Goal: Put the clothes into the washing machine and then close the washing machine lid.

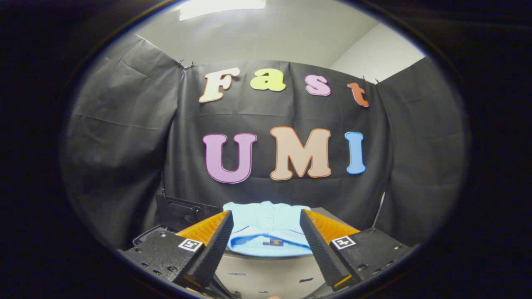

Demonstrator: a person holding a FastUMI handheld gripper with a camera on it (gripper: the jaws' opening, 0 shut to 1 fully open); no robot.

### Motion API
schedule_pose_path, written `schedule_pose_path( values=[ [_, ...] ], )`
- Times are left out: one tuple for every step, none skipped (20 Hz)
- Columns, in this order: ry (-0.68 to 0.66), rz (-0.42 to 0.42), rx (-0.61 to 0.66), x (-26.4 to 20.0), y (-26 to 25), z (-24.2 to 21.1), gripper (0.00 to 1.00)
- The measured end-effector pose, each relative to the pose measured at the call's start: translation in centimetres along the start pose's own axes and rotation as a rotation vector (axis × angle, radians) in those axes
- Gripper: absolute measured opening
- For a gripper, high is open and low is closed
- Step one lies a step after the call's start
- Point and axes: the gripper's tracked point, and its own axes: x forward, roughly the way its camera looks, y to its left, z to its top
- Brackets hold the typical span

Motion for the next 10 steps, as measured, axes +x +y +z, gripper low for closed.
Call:
schedule_pose_path(
  values=[
    [0.008, 0.007, -0.007, 1.3, 0.1, -0.1, 0.97],
    [0.024, 0.009, -0.011, 2.5, 0.1, -0.5, 0.97],
    [0.040, 0.015, -0.014, 3.9, 0.3, -1.0, 0.97],
    [0.067, 0.013, -0.014, 5.3, 0.3, -1.6, 0.97],
    [0.098, 0.015, -0.014, 6.8, 0.4, -2.3, 0.97],
    [0.118, 0.012, -0.011, 7.9, 0.7, -2.9, 0.97],
    [0.138, 0.013, -0.007, 9.3, 1.0, -3.4, 0.98],
    [0.159, 0.021, -0.012, 10.4, 1.5, -3.9, 0.97],
    [0.190, 0.026, -0.017, 11.4, 2.0, -4.5, 0.97],
    [0.208, 0.035, -0.017, 12.2, 2.3, -5.0, 0.97]
  ],
)
